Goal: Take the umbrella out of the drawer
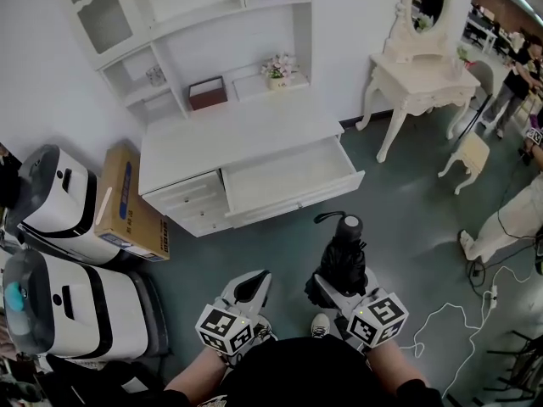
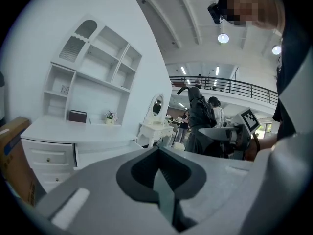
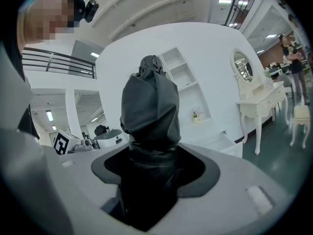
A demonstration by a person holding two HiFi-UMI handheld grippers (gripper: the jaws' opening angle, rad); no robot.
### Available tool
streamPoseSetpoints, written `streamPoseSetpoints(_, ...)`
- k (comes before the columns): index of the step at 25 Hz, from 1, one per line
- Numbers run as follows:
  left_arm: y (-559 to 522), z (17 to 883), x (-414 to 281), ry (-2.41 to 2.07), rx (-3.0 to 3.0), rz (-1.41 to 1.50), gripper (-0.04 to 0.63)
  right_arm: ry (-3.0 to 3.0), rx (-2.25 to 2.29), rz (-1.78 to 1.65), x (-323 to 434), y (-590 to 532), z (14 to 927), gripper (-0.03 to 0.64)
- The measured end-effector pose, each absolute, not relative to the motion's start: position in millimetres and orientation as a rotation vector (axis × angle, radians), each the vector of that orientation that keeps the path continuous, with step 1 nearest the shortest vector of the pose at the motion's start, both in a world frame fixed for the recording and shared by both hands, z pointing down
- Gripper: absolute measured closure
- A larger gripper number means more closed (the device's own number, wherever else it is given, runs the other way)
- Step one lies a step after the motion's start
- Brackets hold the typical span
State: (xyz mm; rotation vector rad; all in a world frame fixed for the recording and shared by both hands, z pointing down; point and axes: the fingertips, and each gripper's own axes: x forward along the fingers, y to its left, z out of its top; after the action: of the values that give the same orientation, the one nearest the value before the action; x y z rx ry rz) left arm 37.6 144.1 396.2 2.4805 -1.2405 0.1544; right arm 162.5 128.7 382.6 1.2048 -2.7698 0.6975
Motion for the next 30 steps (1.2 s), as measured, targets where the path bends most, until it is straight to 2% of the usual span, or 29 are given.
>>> streamPoseSetpoints(30,177.9,407.1,102.7,-1.351,2.429,0.135,0.594,-2.820,1.014,0.697,215.1,151.1,396.8,0.314)
